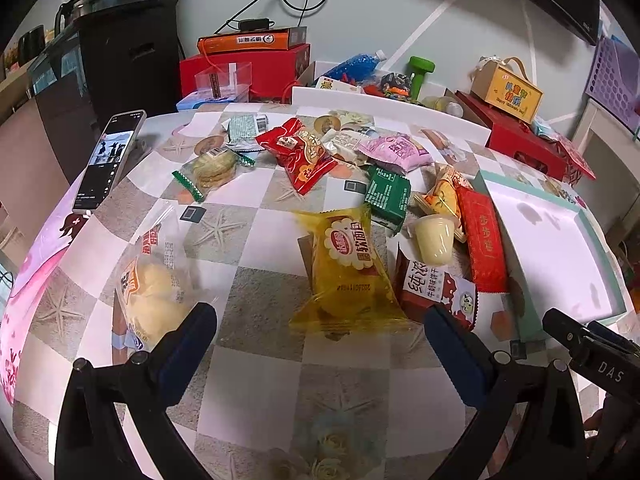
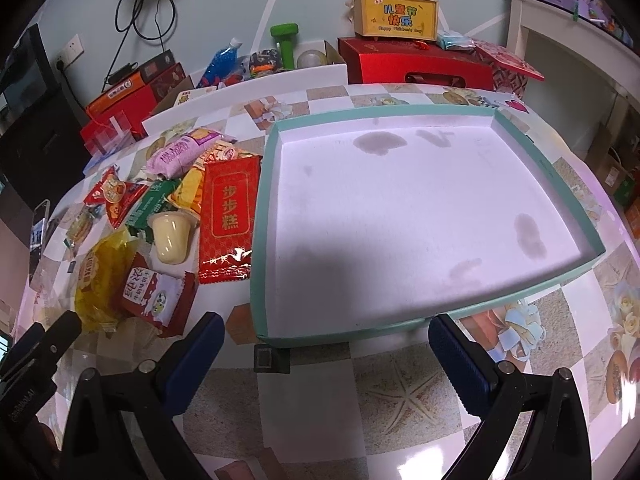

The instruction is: Organize snacks

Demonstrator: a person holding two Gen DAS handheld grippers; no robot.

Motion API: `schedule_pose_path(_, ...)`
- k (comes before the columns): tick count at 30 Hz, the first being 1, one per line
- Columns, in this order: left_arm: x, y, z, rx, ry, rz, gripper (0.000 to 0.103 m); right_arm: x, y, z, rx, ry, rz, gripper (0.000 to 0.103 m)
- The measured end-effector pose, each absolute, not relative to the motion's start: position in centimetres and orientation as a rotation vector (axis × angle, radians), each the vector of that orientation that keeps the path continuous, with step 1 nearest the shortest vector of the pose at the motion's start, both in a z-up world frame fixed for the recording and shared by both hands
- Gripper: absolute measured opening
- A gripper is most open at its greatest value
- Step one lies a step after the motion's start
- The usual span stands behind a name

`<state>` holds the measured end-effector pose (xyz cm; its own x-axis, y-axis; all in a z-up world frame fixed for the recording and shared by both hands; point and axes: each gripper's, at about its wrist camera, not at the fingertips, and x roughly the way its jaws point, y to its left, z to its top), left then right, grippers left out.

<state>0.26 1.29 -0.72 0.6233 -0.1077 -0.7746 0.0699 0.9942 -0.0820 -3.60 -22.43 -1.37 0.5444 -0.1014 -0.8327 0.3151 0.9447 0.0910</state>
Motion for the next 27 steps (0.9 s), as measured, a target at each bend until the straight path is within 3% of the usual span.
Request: schedule_pose_path(27, 0.58, 1.79, -1.33, -0.047, 0.924, -0.097, 0.103, -3.46, -22.44, -1.77, 0.233, 0.998, -0.26, 0.103)
